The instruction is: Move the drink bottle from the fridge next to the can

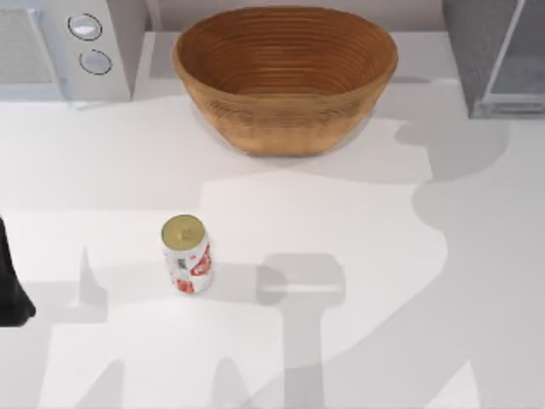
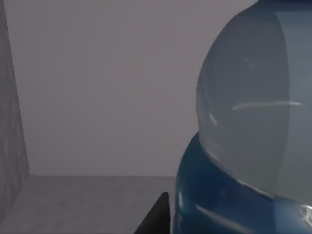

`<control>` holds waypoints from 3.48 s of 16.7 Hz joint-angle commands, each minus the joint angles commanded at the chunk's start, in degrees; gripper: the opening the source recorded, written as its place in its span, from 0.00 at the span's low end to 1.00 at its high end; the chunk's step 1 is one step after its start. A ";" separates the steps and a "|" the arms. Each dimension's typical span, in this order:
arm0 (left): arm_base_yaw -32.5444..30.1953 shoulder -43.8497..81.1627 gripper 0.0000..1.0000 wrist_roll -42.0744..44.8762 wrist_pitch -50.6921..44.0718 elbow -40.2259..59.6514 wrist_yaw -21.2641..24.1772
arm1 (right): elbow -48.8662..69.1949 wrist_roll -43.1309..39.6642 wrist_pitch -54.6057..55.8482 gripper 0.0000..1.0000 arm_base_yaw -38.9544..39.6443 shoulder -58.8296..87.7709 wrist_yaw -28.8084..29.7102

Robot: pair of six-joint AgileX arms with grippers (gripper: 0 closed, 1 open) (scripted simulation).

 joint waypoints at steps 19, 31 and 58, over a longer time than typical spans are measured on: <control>0.00 0.00 1.00 0.00 0.00 0.00 0.00 | -35.08 0.21 12.71 0.00 -5.55 -22.19 -5.90; 0.00 0.00 1.00 0.00 0.00 0.00 0.00 | -33.22 0.67 18.31 0.00 11.63 -15.06 10.95; 0.00 0.00 1.00 0.00 0.00 0.00 0.00 | -32.21 0.73 28.44 0.08 72.83 -2.76 71.62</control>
